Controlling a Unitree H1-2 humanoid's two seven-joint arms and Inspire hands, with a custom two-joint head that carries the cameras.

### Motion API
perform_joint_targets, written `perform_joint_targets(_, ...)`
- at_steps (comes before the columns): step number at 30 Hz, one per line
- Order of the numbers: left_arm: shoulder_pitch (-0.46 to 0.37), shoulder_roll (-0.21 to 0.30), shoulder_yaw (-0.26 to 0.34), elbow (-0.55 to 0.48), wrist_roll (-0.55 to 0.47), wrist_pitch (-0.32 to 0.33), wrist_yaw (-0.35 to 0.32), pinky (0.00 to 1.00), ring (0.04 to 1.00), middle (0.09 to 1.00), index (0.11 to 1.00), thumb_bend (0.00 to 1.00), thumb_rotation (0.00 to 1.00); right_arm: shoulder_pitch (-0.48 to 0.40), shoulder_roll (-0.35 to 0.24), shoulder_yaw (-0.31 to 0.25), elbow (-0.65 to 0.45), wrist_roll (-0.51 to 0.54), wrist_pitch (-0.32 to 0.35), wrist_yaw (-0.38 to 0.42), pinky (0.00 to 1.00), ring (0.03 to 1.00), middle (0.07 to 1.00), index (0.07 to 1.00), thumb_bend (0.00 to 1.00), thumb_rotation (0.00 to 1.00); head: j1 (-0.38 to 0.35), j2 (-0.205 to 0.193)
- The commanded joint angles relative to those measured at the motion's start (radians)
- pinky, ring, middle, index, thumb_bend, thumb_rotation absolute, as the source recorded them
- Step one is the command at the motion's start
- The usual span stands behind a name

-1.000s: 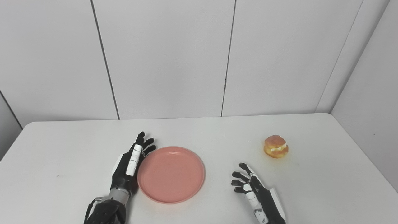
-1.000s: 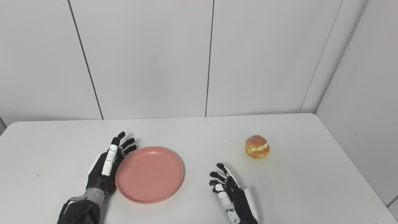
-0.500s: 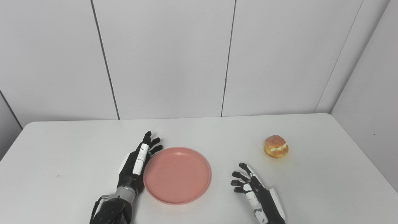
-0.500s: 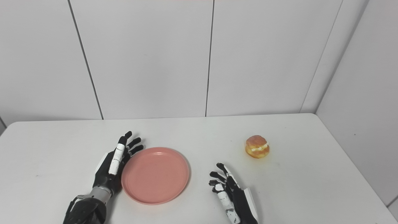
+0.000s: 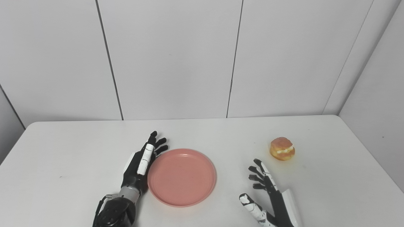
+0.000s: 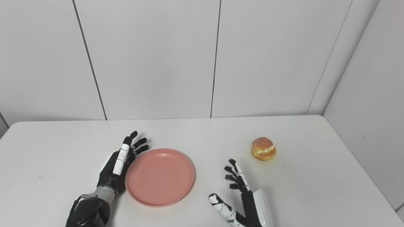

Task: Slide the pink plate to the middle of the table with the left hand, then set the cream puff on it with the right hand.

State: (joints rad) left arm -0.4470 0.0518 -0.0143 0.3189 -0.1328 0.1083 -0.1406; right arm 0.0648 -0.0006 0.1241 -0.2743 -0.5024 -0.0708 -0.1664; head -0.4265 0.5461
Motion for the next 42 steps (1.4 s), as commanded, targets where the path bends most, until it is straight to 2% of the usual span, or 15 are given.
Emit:
perform_joint_targets(1, -0.031, -0.008, -0.006, 0.005, 0.000, -0.019, -0.015, 0.82, 0.870, 0.884, 0.969, 0.84, 0.88, -0.033, -0.027, -0.008, -0.065, -0.010, 0.009, 0.029, 0.67, 0.765, 0.835, 0.924, 0.95, 0.91, 0.001, 0.000)
perform_joint_targets(4, -0.031, -0.009, -0.007, 0.008, -0.001, -0.019, -0.018, 0.83, 0.875, 0.884, 0.968, 0.84, 0.88, -0.059, -0.075, -0.014, -0.105, -0.033, 0.007, 0.063, 0.61, 0.767, 0.844, 0.925, 0.95, 0.88, 0.002, -0.002)
perform_joint_targets(8, -0.030, -0.014, -0.004, 0.008, -0.005, -0.013, -0.015, 0.83, 0.870, 0.877, 0.963, 0.84, 0.88, -0.102, -0.132, -0.034, -0.150, -0.055, 0.028, 0.113, 0.63, 0.789, 0.860, 0.923, 0.98, 0.84, 0.004, -0.005)
perform_joint_targets(11, -0.029, -0.017, -0.003, 0.006, -0.005, -0.009, -0.012, 0.83, 0.870, 0.875, 0.962, 0.84, 0.88, -0.146, -0.177, -0.057, -0.177, -0.074, 0.047, 0.158, 0.68, 0.821, 0.884, 0.914, 0.99, 0.68, 0.006, -0.006)
perform_joint_targets(15, -0.027, -0.018, -0.005, 0.003, -0.002, -0.010, -0.012, 0.83, 0.869, 0.869, 0.960, 0.85, 0.88, -0.194, -0.228, -0.078, -0.195, -0.120, 0.069, 0.212, 0.67, 0.796, 0.863, 0.873, 0.99, 0.62, 0.010, -0.009)
perform_joint_targets(18, -0.025, -0.019, -0.004, 0.001, -0.003, -0.010, -0.012, 0.83, 0.871, 0.862, 0.955, 0.84, 0.88, -0.261, -0.288, -0.097, -0.199, -0.148, 0.097, 0.264, 0.66, 0.800, 0.864, 0.851, 1.00, 0.57, 0.009, -0.011)
perform_joint_targets(21, -0.025, -0.020, -0.002, 0.001, -0.007, -0.008, -0.013, 0.84, 0.867, 0.857, 0.955, 0.84, 0.88, -0.320, -0.339, -0.111, -0.198, -0.163, 0.139, 0.337, 0.68, 0.813, 0.896, 0.883, 1.00, 0.49, 0.008, -0.011)
perform_joint_targets(25, -0.026, -0.020, -0.002, 0.002, -0.007, -0.007, -0.013, 0.85, 0.870, 0.854, 0.957, 0.84, 0.89, -0.406, -0.417, -0.115, -0.166, -0.192, 0.161, 0.412, 0.69, 0.836, 0.880, 0.869, 1.00, 0.46, 0.010, -0.011)
perform_joint_targets(30, -0.024, -0.020, -0.002, 0.001, -0.005, -0.006, -0.012, 0.85, 0.868, 0.852, 0.959, 0.84, 0.89, -0.478, -0.477, -0.111, -0.138, -0.226, 0.222, 0.506, 0.72, 0.876, 0.890, 0.860, 1.00, 0.45, 0.013, -0.011)
perform_joint_targets(35, -0.022, -0.021, -0.003, -0.002, -0.003, -0.008, -0.010, 0.84, 0.862, 0.849, 0.977, 0.83, 0.89, -0.548, -0.538, -0.089, -0.063, -0.280, 0.293, 0.617, 0.75, 0.906, 0.908, 0.868, 1.00, 0.42, 0.014, -0.012)
perform_joint_targets(42, -0.022, -0.020, -0.003, -0.001, -0.006, -0.003, -0.014, 0.86, 0.866, 0.854, 0.990, 0.82, 0.88, -0.625, -0.580, -0.055, 0.074, -0.306, 0.303, 0.656, 0.69, 0.846, 0.875, 0.845, 1.00, 0.29, 0.016, -0.012)
